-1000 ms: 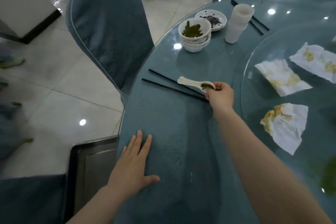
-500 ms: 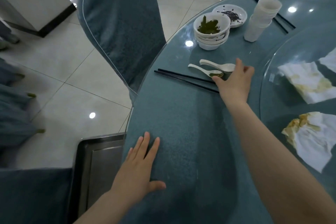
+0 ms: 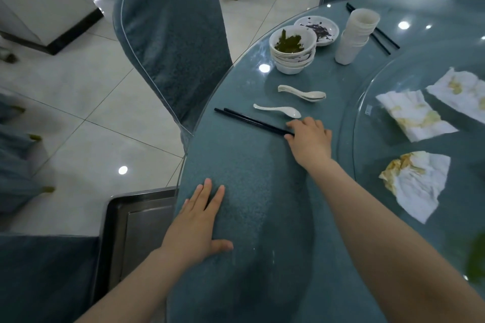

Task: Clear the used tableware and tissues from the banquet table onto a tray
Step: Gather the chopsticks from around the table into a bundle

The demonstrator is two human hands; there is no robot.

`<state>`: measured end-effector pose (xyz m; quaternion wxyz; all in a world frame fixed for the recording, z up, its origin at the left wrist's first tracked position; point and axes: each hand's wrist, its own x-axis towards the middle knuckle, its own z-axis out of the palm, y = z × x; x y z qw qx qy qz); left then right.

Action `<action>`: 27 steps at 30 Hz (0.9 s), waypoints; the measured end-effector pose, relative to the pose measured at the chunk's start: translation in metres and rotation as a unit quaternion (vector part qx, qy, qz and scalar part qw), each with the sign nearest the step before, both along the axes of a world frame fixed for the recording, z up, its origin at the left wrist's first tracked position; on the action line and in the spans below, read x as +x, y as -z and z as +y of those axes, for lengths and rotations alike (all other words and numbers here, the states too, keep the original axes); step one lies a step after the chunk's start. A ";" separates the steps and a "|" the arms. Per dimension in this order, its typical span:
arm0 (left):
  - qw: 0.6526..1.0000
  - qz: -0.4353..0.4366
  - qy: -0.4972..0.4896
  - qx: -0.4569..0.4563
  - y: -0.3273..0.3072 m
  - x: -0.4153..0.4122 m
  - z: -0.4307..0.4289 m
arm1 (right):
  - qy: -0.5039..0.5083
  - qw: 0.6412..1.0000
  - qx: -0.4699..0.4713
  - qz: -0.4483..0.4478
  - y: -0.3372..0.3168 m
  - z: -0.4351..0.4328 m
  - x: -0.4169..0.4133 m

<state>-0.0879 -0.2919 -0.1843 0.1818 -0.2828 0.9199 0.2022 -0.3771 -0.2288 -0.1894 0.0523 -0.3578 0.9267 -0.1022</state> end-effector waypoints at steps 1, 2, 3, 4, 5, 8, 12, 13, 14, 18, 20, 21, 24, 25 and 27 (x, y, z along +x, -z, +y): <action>1.000 -0.003 0.001 0.002 -0.001 -0.001 0.000 | -0.006 1.000 0.002 0.003 -0.001 0.001 0.001; 1.000 -0.006 0.002 0.007 -0.002 -0.001 0.000 | -0.010 1.000 -0.001 0.008 -0.002 0.003 0.003; 1.000 -0.010 0.003 0.016 -0.004 -0.002 -0.001 | -0.010 1.000 -0.005 0.011 -0.002 0.006 0.008; 0.999 -0.015 0.006 0.028 -0.007 -0.003 -0.004 | -0.006 1.000 -0.006 0.008 -0.001 0.010 0.014; 0.999 -0.022 0.012 0.040 -0.011 -0.003 -0.008 | -0.001 1.000 0.000 0.001 0.000 0.014 0.021; 0.996 -0.037 0.030 0.070 -0.024 0.006 -0.022 | -0.002 0.998 0.054 -0.027 0.000 0.029 0.043; 0.998 0.022 0.002 0.055 -0.042 0.033 -0.029 | -0.067 0.992 0.102 -0.001 -0.005 0.057 0.092; 0.998 0.044 -0.001 0.038 -0.047 0.039 -0.028 | -0.076 0.991 0.108 -0.004 -0.007 0.066 0.106; 0.998 0.063 -0.001 0.020 -0.053 0.043 -0.027 | -0.072 0.991 0.111 -0.010 -0.012 0.074 0.120; 0.989 0.144 0.031 -0.020 -0.081 0.040 -0.013 | -0.036 0.997 0.067 -0.016 -0.043 0.102 0.152; 0.980 0.184 0.067 -0.036 -0.095 0.034 0.001 | -0.031 0.998 0.038 -0.032 -0.062 0.115 0.166; 0.974 0.204 0.089 -0.043 -0.101 0.032 0.009 | -0.037 0.998 0.026 -0.035 -0.073 0.122 0.174; 0.951 0.242 0.181 -0.068 -0.116 0.029 0.036 | -0.079 0.997 0.011 0.006 -0.099 0.146 0.201; 0.944 0.246 0.208 -0.077 -0.118 0.030 0.047 | -0.097 0.995 0.009 0.021 -0.108 0.156 0.210; 0.948 0.243 0.198 -0.063 -0.124 0.036 0.067 | -0.108 0.993 0.005 0.044 -0.123 0.176 0.227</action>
